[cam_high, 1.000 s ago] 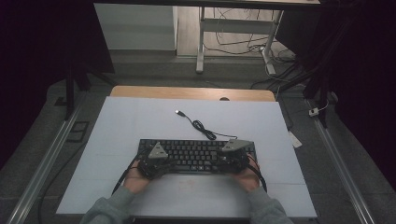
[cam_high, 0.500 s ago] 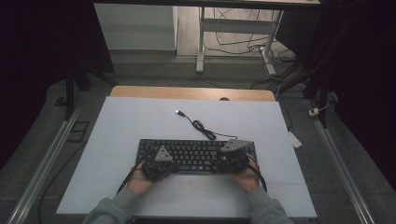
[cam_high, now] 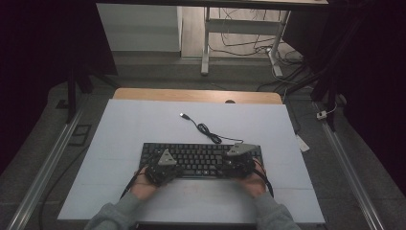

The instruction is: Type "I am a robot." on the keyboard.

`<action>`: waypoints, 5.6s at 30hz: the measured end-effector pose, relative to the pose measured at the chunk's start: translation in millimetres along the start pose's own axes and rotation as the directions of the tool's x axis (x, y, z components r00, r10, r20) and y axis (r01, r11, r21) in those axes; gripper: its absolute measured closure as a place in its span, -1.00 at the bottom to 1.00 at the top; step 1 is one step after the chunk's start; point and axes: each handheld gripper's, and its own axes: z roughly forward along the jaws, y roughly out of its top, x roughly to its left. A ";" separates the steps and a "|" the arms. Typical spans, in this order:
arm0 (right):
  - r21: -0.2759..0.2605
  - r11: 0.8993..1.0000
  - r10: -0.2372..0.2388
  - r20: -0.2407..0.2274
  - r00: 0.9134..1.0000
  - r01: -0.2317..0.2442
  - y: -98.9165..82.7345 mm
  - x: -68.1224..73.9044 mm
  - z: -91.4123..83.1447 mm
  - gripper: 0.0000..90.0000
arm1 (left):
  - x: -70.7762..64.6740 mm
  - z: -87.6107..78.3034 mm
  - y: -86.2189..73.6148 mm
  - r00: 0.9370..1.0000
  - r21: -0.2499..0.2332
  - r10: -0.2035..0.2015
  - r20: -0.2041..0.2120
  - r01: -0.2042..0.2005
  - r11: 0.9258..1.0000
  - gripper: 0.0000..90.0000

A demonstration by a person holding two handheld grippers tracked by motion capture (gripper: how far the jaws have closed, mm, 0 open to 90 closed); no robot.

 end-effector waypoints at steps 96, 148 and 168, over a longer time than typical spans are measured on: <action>-0.016 1.000 0.008 0.005 1.000 -0.008 0.4 1.1 -1.1 0.09 | 67.3 -2.9 19.5 0.995 0.083 -0.058 -0.078 0.065 0.994 0.93; -0.031 1.000 0.007 0.004 1.000 -0.007 0.9 1.0 -1.7 0.09 | 65.9 -43.6 22.5 0.985 -0.092 -0.151 -0.086 0.143 0.985 0.12; -0.069 0.998 0.008 -0.028 1.000 -0.010 13.4 6.5 6.1 0.10 | 64.6 -36.5 23.5 0.987 -0.056 -0.142 -0.078 0.138 0.989 -0.10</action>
